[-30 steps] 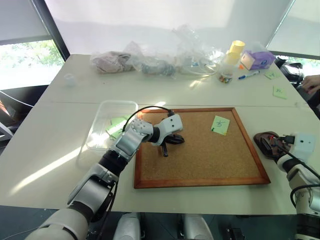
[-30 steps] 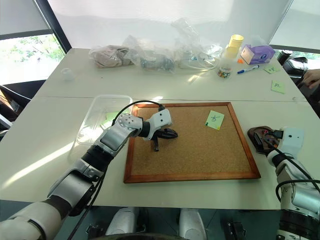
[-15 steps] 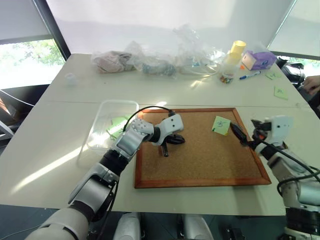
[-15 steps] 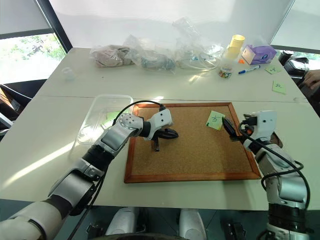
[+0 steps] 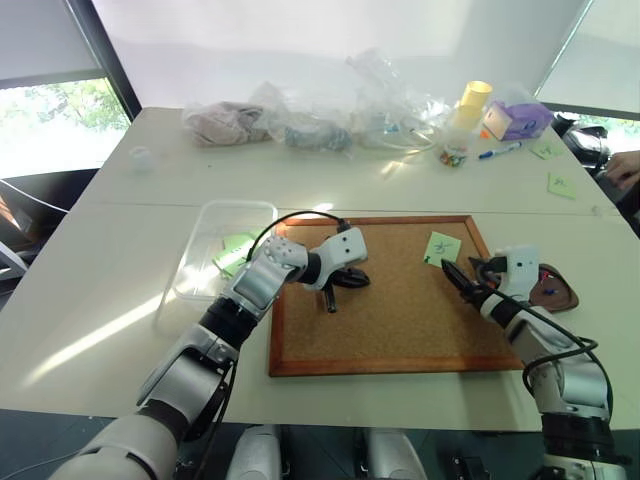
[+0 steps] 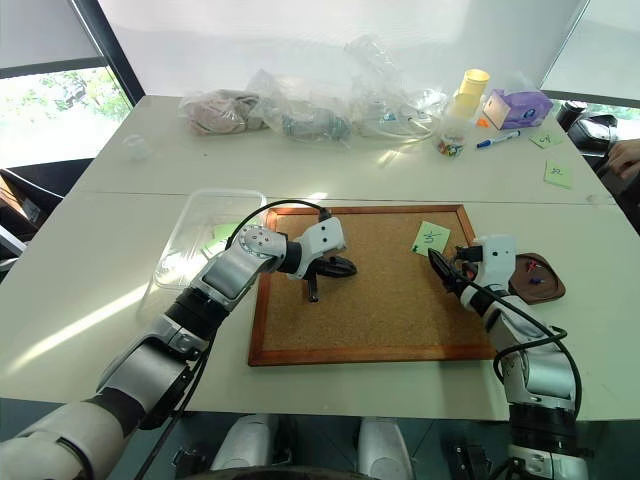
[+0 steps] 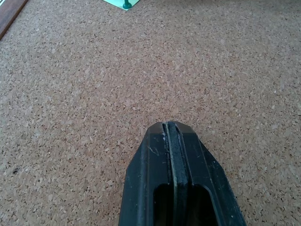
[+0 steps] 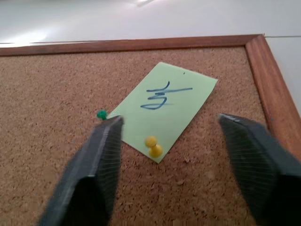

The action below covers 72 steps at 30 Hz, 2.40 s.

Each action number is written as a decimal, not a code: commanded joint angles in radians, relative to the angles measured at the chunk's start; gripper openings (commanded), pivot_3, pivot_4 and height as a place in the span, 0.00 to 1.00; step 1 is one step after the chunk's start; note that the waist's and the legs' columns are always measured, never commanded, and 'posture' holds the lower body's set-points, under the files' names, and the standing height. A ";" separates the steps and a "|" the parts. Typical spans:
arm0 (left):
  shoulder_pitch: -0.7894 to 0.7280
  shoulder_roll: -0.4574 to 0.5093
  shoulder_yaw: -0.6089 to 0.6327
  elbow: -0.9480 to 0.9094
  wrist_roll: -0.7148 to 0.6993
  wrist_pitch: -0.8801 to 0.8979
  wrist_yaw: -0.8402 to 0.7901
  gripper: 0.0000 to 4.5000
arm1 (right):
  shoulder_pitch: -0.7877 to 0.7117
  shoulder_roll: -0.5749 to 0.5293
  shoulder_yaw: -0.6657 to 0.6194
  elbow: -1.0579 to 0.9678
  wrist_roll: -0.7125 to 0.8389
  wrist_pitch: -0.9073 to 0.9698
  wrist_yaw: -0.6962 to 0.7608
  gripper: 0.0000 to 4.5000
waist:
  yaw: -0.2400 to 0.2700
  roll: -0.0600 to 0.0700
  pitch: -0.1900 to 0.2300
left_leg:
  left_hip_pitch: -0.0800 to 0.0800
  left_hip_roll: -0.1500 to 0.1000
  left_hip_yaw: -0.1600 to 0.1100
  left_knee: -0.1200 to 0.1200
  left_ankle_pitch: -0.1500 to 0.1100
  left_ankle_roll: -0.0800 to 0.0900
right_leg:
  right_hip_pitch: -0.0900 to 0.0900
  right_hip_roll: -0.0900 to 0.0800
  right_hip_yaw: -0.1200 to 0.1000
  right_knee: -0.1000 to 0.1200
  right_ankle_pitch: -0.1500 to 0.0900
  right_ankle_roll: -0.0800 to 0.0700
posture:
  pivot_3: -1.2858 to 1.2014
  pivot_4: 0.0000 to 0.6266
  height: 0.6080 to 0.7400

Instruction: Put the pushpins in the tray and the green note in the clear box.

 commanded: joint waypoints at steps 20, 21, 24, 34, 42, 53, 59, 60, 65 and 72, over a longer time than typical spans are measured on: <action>0.012 -0.006 -0.041 0.039 0.041 0.021 0.005 0.00 | 0.027 0.030 -0.098 -0.079 -0.017 -0.202 -0.077 0.01 | 0.017 0.000 0.000 | -0.001 -0.001 0.000 0.000 0.000 0.000 | -0.001 0.000 0.000 0.000 0.000 0.000 | 0.52 0.24 0.98; 0.012 -0.006 -0.042 0.040 0.042 0.020 0.005 0.00 | 0.027 0.032 -0.106 -0.080 -0.012 -0.208 -0.081 0.01 | 0.018 0.000 0.000 | -0.001 -0.001 0.000 0.000 0.000 0.000 | -0.001 0.000 0.000 0.000 0.000 0.000 | 0.52 0.24 0.98; 0.010 -0.007 -0.042 0.042 0.042 0.020 0.005 0.00 | 0.026 0.037 -0.125 -0.082 -0.004 -0.219 -0.091 0.01 | 0.016 0.000 0.000 | -0.001 -0.001 0.000 0.000 0.000 0.000 | -0.001 0.000 0.000 0.000 0.000 0.000 | 0.52 0.24 0.98; 0.012 -0.007 -0.042 0.039 0.040 0.018 0.000 0.00 | 0.053 -0.015 -0.244 0.014 -0.045 -0.187 -0.197 0.01 | 0.015 0.000 0.000 | 0.000 -0.001 0.000 0.000 0.000 0.000 | -0.001 0.000 0.000 0.000 0.000 0.000 | 0.52 0.24 0.98; 0.013 -0.009 -0.042 0.037 0.039 0.016 -0.001 0.00 | 0.057 -0.063 -0.270 0.123 -0.062 -0.163 -0.199 0.01 | 0.010 0.001 0.000 | 0.000 -0.001 0.000 0.000 0.000 0.000 | 0.000 0.000 0.000 0.000 0.000 0.000 | 0.52 0.24 0.98; 0.008 -0.008 -0.039 0.042 0.039 0.012 -0.001 0.00 | 0.063 -0.057 -0.282 0.150 -0.045 -0.158 -0.187 0.65 | 0.011 0.001 0.000 | 0.000 -0.001 -0.001 0.000 0.000 0.000 | 0.000 0.000 0.001 0.000 0.000 0.000 | 0.52 0.24 0.98; 0.010 -0.007 -0.039 0.041 0.038 0.012 -0.003 0.00 | 0.071 -0.051 -0.297 0.135 -0.042 -0.176 -0.192 0.99 | 0.011 0.001 0.000 | 0.000 -0.001 -0.001 0.000 0.000 0.000 | 0.000 0.000 0.000 0.000 0.000 0.000 | 0.52 0.24 0.98; 0.010 -0.007 -0.039 0.039 0.038 0.013 -0.003 0.00 | 0.073 -0.050 -0.300 0.131 -0.039 -0.179 -0.190 0.99 | 0.011 0.001 0.000 | 0.000 -0.001 -0.001 0.000 0.000 0.000 | 0.000 0.000 0.000 0.000 0.000 0.000 | 0.52 0.24 0.98; 0.012 -0.007 -0.040 0.035 0.038 0.014 -0.002 0.00 | 0.080 -0.045 -0.311 0.104 -0.002 -0.193 -0.162 0.99 | 0.010 0.001 0.000 | 0.000 -0.001 -0.001 0.000 0.000 0.000 | 0.000 0.000 0.000 0.000 0.000 0.000 | 0.52 0.24 0.98; 0.014 -0.011 -0.040 0.033 0.037 0.017 0.001 0.00 | 0.055 0.002 -0.395 0.006 0.277 -0.058 -0.118 0.99 | 0.011 0.001 0.000 | 0.000 -0.001 -0.001 0.000 0.000 0.000 | 0.000 0.000 0.000 0.000 0.000 0.000 | 0.52 0.24 0.98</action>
